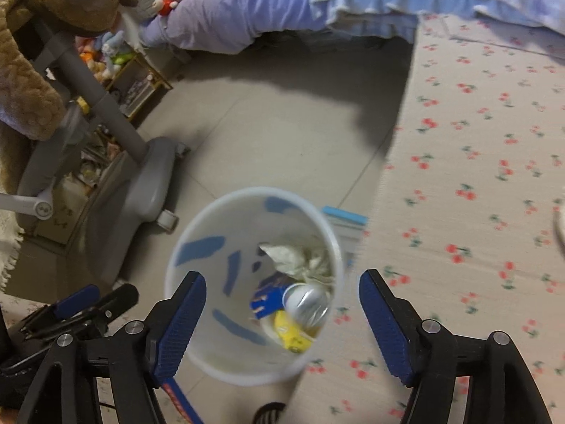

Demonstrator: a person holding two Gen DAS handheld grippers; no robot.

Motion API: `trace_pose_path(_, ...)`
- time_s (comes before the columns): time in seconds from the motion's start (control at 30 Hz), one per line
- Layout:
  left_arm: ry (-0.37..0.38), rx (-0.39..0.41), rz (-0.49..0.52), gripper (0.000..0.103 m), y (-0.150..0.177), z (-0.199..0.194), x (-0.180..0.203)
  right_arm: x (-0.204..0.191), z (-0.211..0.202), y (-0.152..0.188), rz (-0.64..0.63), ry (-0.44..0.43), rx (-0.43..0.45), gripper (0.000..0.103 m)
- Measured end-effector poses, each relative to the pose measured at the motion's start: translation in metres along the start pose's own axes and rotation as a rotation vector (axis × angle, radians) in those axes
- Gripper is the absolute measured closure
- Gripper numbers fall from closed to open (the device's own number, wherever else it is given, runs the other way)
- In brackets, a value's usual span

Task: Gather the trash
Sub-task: 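Carry the bottle and tissue over the wastebasket and open both grippers, then grasp the small tissue with the left gripper while the right grasps the yellow sponge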

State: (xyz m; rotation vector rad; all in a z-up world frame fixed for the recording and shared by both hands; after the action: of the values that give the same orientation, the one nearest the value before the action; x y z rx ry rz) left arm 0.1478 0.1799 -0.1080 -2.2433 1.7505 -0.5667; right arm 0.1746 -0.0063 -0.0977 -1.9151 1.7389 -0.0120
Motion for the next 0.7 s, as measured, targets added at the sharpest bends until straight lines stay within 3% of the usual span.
trace_pose_path(0.47,0.057,-0.003,0.064,0.024,0.008,-0.002,0.041,0.102,-0.070,-0.001,0.073,0.151,0.068,0.021)
trace_pose_path(0.67,0.092,-0.002,0.087,0.023,0.009,-0.002,0.072,0.147,-0.096,0.003,0.114,0.217,0.090,0.012)
trace_pose_path(0.7,0.098,-0.002,0.094,0.018,0.009,-0.002,0.079,0.156,-0.101,0.003,0.125,0.228,0.095,0.010)
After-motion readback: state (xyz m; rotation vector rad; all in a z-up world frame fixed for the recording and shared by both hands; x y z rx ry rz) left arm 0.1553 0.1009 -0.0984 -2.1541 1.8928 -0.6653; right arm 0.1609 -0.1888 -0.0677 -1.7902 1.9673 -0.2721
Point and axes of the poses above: each gripper's, at about its wrist camera, not at the fingertips, and z roughly the way its jaws point, x to its right, y to its underside, the point moved 9 cm from there along z, roughly the way its jaws point, and after that the axes turned 10 degrees about y, right-handed, at the moved point
